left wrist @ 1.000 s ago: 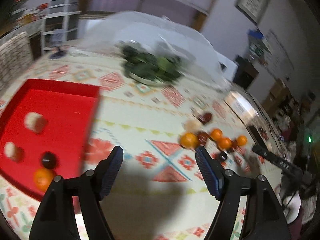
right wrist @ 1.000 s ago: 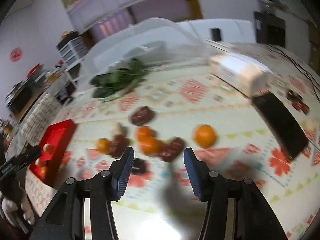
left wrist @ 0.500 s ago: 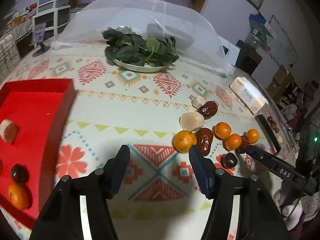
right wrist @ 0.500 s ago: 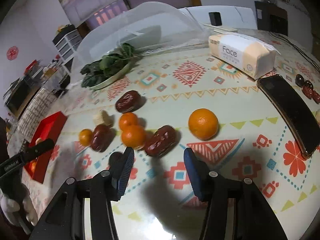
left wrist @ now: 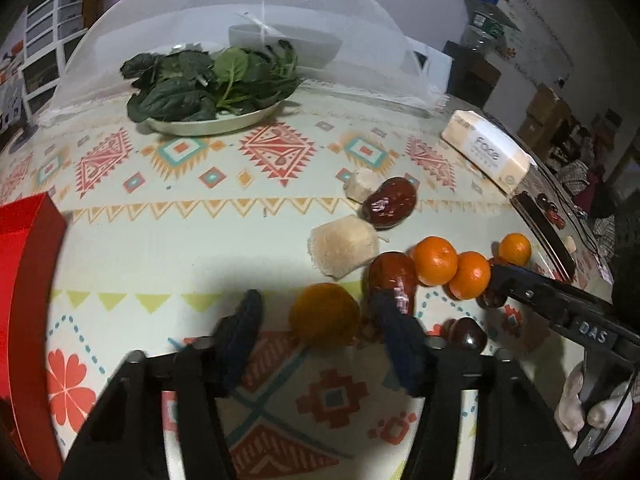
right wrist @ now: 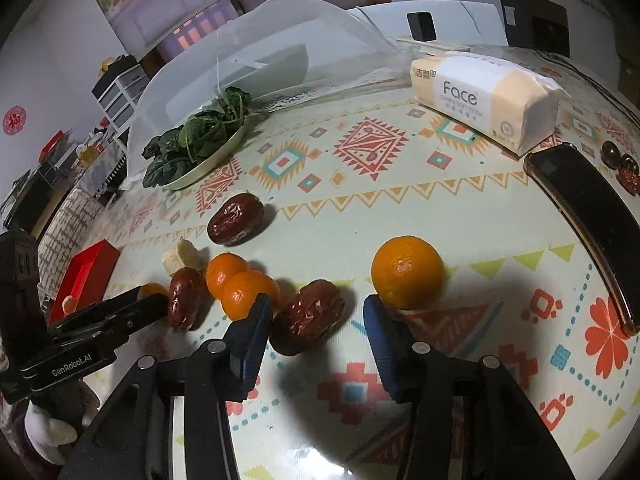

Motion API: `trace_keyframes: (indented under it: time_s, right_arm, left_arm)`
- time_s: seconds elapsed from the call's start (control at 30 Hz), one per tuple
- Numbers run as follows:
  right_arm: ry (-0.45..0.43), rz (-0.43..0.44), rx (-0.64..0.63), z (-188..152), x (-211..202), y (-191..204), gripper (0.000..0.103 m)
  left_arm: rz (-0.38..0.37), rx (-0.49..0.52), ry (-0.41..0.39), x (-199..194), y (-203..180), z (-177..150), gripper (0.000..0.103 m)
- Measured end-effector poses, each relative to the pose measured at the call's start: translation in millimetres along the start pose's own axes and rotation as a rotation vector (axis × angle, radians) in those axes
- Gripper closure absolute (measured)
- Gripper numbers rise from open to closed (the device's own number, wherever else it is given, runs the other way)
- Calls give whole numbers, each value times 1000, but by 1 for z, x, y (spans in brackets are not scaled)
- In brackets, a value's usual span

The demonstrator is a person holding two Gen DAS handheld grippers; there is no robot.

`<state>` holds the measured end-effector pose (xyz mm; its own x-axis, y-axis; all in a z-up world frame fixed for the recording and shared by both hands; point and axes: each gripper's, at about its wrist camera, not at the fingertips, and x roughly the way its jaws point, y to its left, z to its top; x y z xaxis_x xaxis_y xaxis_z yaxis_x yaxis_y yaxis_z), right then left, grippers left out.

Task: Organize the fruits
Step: 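Grasp a mandarin with the left gripper while the right grasps a red date, then place the mandarin and red date into the red tray, opening both grippers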

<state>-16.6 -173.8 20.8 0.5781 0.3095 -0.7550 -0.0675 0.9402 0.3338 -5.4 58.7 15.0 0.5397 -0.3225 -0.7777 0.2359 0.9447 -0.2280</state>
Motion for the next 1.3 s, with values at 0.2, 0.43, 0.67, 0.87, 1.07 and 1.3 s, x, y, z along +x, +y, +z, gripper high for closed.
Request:
trace_keyframes:
  time_s: [0.2,0.43,0.67,0.87,1.07,1.3]
  right_arm:
    - [5,-12,0,-1,-1,-3,57]
    - [5,-40,-23,1,2,3,58]
    - [3,-88,-88,1,6,12,72]
    - [9,-71,-79,-6,0,15,73]
    - [-35,-29,-72,-10,-27,26,73]
    - [-49,75,-133,-11,-46,76,72]
  left_arm:
    - [-2,33,17,-6,-4,-5,70]
    - [52,85,10,2,-17,-6,70]
    - [58,57,3,-3,-12,-10,71]
    - [45,1,-48,-32,0,-15,71]
    - [31,-102,-113,-73,24,-28,71]
    - [76,-248,-214,-130,79,-49,71]
